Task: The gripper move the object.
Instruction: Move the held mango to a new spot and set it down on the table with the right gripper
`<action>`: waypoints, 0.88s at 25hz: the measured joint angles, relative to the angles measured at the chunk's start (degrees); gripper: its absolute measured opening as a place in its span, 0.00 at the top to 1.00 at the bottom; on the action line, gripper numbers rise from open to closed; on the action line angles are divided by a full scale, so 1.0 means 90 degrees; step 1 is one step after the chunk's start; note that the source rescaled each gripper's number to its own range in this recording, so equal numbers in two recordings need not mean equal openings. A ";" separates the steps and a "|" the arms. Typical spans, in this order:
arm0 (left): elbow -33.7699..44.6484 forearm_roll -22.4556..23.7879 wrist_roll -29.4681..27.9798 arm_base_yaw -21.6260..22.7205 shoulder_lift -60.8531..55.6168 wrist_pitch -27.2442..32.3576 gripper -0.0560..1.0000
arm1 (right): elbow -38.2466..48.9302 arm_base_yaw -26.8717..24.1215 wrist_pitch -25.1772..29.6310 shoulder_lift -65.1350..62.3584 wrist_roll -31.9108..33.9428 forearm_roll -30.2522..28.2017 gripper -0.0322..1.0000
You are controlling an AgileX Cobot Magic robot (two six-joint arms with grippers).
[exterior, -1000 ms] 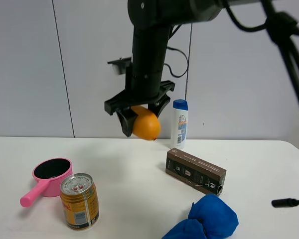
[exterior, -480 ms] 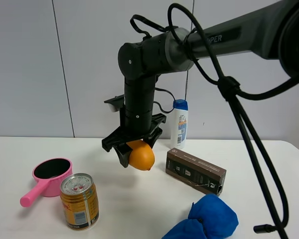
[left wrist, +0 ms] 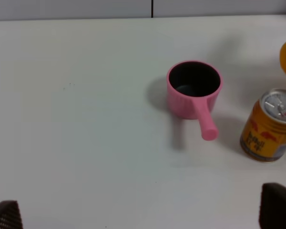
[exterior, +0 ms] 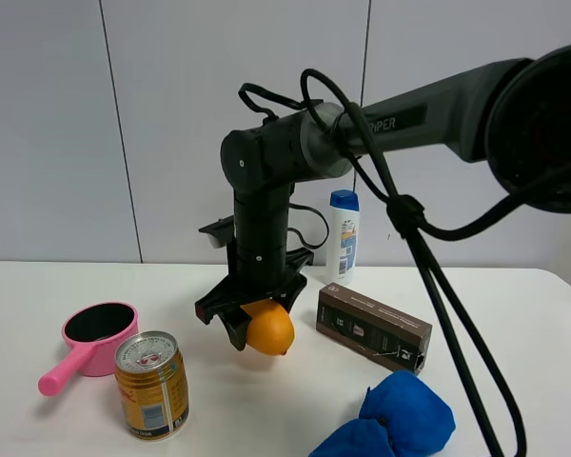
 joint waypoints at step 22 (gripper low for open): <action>0.0000 0.0000 0.0000 0.0000 0.0000 0.0000 0.00 | 0.0000 0.0000 0.0095 0.0268 0.0000 -0.0366 0.97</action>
